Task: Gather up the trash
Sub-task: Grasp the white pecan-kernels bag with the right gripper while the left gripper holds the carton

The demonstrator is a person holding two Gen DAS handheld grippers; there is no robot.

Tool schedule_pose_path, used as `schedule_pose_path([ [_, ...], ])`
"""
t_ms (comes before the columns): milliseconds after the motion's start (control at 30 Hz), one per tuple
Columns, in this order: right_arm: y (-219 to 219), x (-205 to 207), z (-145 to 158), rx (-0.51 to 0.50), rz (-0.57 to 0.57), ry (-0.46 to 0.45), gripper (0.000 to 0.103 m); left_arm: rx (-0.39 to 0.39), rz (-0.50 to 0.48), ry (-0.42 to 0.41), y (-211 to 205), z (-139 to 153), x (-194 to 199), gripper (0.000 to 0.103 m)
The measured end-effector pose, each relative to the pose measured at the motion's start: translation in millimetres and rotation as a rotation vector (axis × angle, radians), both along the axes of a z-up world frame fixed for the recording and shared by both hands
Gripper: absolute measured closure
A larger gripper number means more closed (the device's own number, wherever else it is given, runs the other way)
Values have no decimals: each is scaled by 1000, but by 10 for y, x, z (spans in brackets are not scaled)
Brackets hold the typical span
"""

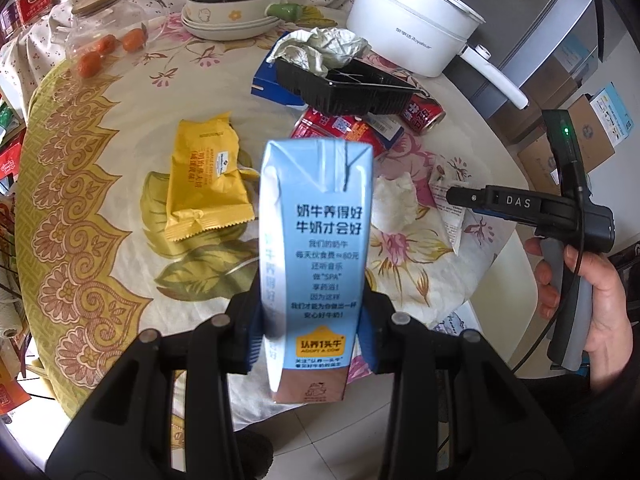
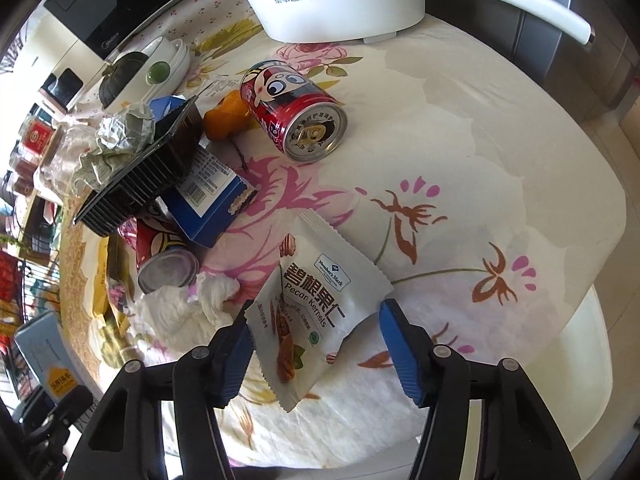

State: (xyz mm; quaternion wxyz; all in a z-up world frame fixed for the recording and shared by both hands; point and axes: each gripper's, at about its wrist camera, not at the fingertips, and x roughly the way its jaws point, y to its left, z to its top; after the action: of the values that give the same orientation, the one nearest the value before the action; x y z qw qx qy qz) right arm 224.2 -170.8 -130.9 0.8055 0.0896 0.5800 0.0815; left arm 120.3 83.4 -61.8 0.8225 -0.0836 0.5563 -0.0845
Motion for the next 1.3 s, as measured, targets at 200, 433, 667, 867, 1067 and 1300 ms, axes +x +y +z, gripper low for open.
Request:
schedule_pose_path([
  [200, -85, -95, 60, -49, 12, -22, 52, 7, -19, 16, -85, -44, 16, 62],
  [433, -204, -105, 113, -63, 15, -33, 53, 8, -24, 12, -105, -42, 22, 62],
  [667, -292, -20, 39, 9, -51, 4, 17, 10, -33, 13, -118, -47, 14, 62],
  [867, -254, 78, -56, 47, -132, 30, 17, 8, -23, 10, -73, -32, -4, 62],
  [1067, -8, 131, -167, -97, -129, 3, 28, 8, -26, 16, -62, -55, 9, 62],
  [1300, -29, 83, -108, -127, -77, -24, 57, 9, -46, 9, -126, -40, 20, 62],
])
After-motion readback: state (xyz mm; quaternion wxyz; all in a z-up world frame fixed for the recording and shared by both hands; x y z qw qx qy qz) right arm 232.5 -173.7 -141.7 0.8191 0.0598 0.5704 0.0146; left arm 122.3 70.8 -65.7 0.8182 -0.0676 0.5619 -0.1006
